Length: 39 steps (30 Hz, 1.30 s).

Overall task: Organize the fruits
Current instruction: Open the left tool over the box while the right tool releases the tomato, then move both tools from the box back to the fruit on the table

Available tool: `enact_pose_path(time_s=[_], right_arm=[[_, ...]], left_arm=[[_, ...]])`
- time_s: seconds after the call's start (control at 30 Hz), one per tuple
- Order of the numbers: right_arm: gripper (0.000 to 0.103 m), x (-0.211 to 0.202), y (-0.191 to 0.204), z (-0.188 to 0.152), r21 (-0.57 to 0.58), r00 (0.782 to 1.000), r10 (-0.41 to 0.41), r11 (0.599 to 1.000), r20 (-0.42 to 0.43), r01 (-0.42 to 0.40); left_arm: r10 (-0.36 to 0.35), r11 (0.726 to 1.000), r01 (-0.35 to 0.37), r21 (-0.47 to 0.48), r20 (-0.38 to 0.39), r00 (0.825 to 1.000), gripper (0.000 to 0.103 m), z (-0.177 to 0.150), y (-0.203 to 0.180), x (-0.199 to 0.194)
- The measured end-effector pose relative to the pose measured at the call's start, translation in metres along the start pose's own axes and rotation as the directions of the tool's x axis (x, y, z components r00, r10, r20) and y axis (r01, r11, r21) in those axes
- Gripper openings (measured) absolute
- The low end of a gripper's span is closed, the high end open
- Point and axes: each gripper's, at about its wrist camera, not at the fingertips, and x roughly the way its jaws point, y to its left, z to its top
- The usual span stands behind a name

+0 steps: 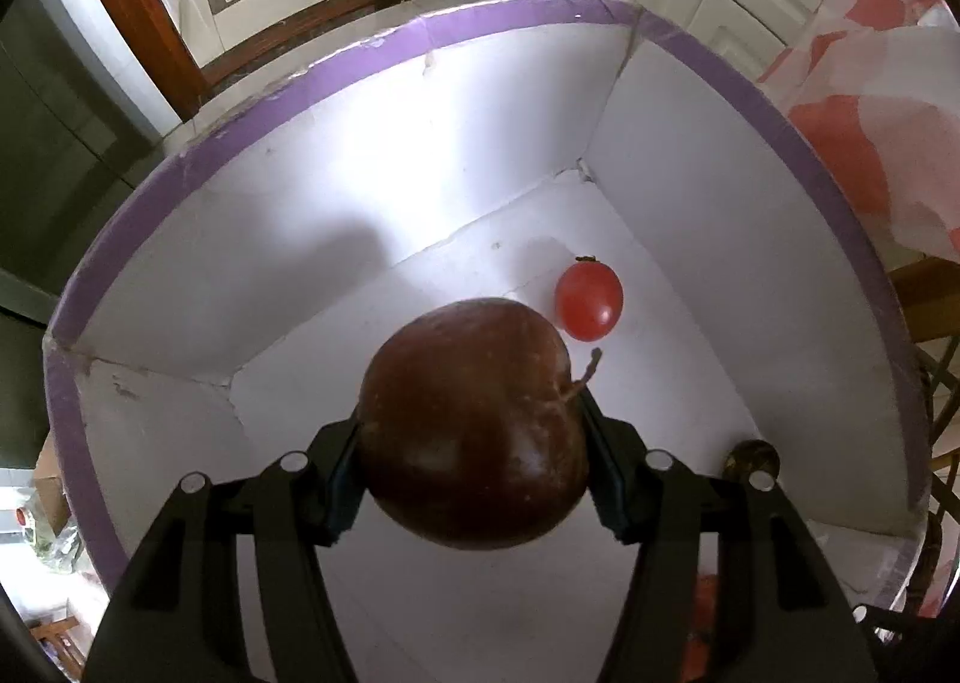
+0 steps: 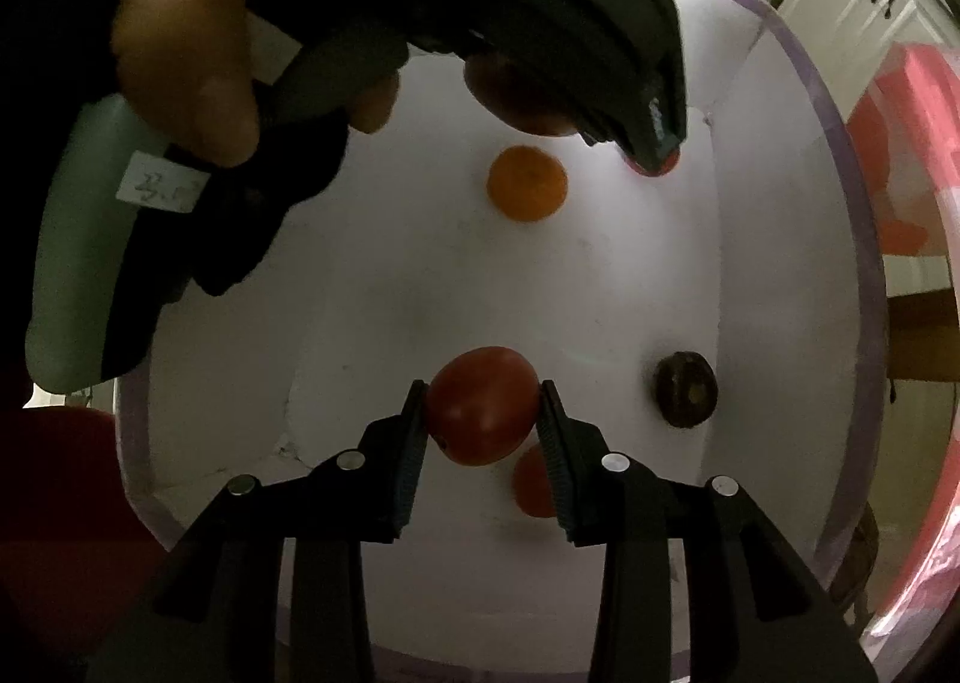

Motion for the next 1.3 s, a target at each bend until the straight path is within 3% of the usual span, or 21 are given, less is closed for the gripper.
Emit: enact_pose_path(time_s=[0.17,0.23,0.3,0.67,0.83,1.0,1.1,1.17,1.27,1.3], right_arm=[[0.039,-0.004,0.003,0.0,0.004,1.0,-0.012,1.0,0.013,0.012],[0.043,-0.007,0.002,-0.002,0.011,1.0,-0.011,1.0,0.021,0.011],[0.053,-0.009,0.002,-0.003,0.022,0.999,-0.01,1.0,0.032,0.009],[0.065,-0.037,0.002,-0.006,0.063,0.988,-0.015,0.998,0.153,0.005],[0.066,-0.07,-0.003,-0.012,0.079,0.96,-0.028,0.997,0.278,0.007],[0.074,-0.112,-0.006,-0.02,0.103,0.914,-0.053,0.995,0.402,0.013],[0.078,-0.138,-0.012,-0.028,0.139,0.881,-0.077,0.99,0.467,0.013],[0.082,-0.16,-0.018,-0.037,0.173,0.849,-0.114,0.985,0.516,0.027],[0.087,-0.194,-0.026,-0.056,0.222,0.796,-0.18,0.973,0.578,0.059],[0.087,-0.203,-0.032,-0.064,0.242,0.775,-0.206,0.968,0.598,0.07]], left_arm=[[0.004,1.0,-0.004,-0.011,-0.007,1.0,0.063,0.0,-0.002,0.003],[0.029,1.0,-0.028,-0.012,0.028,0.999,0.072,0.007,-0.002,0.003],[0.046,0.999,-0.045,-0.015,0.049,0.998,0.079,0.009,-0.002,-0.001],[0.051,0.999,-0.05,-0.003,0.097,0.994,0.082,0.013,-0.009,-0.011],[0.051,0.998,-0.054,0.013,0.137,0.989,0.083,0.015,-0.019,-0.027],[0.049,0.998,-0.055,0.024,0.204,0.978,0.084,0.021,-0.028,-0.049],[0.047,0.998,-0.058,0.03,0.281,0.959,0.084,0.026,-0.036,-0.072],[0.035,0.998,-0.05,0.034,0.344,0.938,0.094,0.027,-0.043,-0.089],[0.023,0.998,-0.045,0.034,0.483,0.876,0.1,0.025,-0.059,-0.124],[0.016,0.998,-0.047,0.045,0.531,0.847,0.101,0.023,-0.068,-0.137]])
